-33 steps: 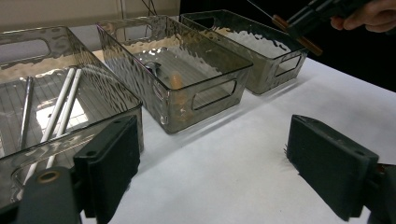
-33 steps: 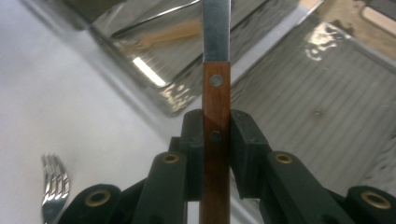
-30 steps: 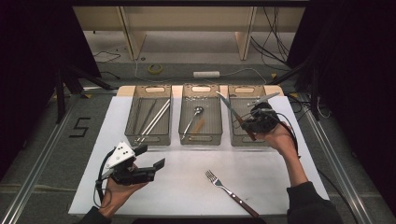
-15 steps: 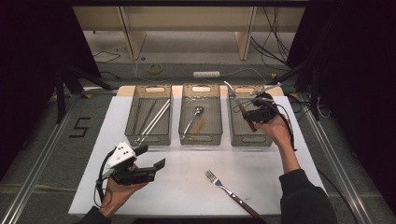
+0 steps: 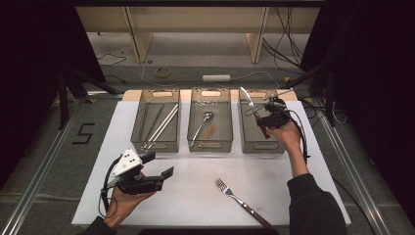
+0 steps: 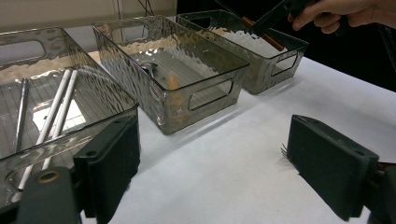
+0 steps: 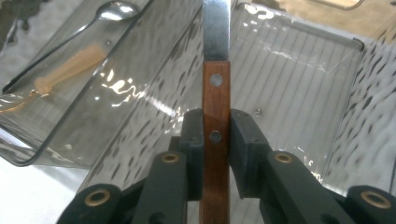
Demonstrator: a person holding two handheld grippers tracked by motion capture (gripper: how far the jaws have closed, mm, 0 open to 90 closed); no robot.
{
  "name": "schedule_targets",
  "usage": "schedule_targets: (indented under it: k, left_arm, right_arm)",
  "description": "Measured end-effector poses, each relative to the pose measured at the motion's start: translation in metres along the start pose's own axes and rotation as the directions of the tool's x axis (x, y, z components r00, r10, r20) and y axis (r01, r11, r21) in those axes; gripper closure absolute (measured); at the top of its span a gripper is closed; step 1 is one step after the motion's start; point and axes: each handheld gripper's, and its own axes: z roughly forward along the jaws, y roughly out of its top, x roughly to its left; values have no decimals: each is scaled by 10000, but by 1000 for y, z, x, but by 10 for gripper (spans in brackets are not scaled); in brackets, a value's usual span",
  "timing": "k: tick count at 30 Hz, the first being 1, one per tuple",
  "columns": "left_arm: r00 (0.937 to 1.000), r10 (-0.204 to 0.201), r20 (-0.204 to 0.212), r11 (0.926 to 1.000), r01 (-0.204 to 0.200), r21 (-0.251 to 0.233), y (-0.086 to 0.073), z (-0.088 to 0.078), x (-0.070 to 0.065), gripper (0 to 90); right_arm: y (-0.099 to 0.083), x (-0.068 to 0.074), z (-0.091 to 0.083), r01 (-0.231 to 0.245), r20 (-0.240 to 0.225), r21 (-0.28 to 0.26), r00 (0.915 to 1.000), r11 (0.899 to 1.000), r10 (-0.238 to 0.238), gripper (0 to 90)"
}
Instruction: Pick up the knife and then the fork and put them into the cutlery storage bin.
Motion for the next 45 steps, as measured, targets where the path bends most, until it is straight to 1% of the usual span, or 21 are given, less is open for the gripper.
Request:
schedule_targets:
  k: [3,10,13,14,20,26,28,30,31,33,35,36,38,39,41,42,45]
  left_arm:
    - [10000,-5,5,10000,5,12,0,0,0,170]
    - [10000,15,2,10000,-15,4,0,-1,0,170]
    - [10000,15,-9,10000,-15,2,0,-1,0,170]
    - [10000,35,-5,10000,-35,0,0,-1,0,170]
    - [10000,36,-4,10000,-36,-3,0,0,-1,170]
    - [10000,27,-5,10000,-27,4,0,0,-1,171]
    - [10000,36,-7,10000,-36,-8,0,0,-1,170]
    - [10000,51,-40,10000,-51,-25,0,0,-1,170]
    - [10000,48,-44,10000,-48,-36,0,0,-1,171]
    - [10000,11,-43,10000,-11,-14,0,-1,0,170]
    - [10000,25,-38,10000,-25,-9,0,0,0,170]
    - [10000,39,-47,10000,-39,-33,0,0,0,170]
    - [10000,35,-41,10000,-35,-23,0,0,0,170]
    - [10000,19,-41,10000,-19,-4,0,0,0,170]
    - [10000,23,-67,10000,-23,-15,0,0,0,170]
    - [10000,8,-92,10000,-8,-56,0,-1,0,170]
    - [9999,-26,-103,10000,26,-32,0,0,0,170]
  right_arm:
    - [-1,1,3,-143,39,66,9999,9999,143,772]
    - [-1,2,9,-286,183,262,9994,9992,282,771]
    - [-2,1,13,-255,264,401,9994,9989,245,771]
    - [-2,1,13,-330,263,443,9991,9985,318,770]
    - [-6,-2,18,-385,322,638,9988,9972,365,770]
    - [-9,-2,22,-579,353,787,9978,9952,552,768]
    - [-9,-3,24,-656,428,859,9972,9941,621,765]
    - [-9,-4,26,-747,449,1012,9965,9921,705,750]
    - [-9,-5,26,-778,465,950,9962,9924,736,725]
    - [-9,-5,23,-878,184,751,9961,9933,866,680]
    - [-9,-4,20,-684,219,712,9975,9951,670,672]
    - [-9,-4,18,-558,213,610,9983,9966,546,656]
    - [-8,-2,14,-627,-16,609,9980,9962,629,583]
    - [-9,-1,12,-520,-118,581,9985,9970,527,568]
    - [-10,3,5,-284,-279,422,9992,9987,296,504]
    - [-11,6,1,-201,-312,407,9993,9990,213,488]
    - [-16,15,-10,373,-624,312,9974,9988,-353,471]
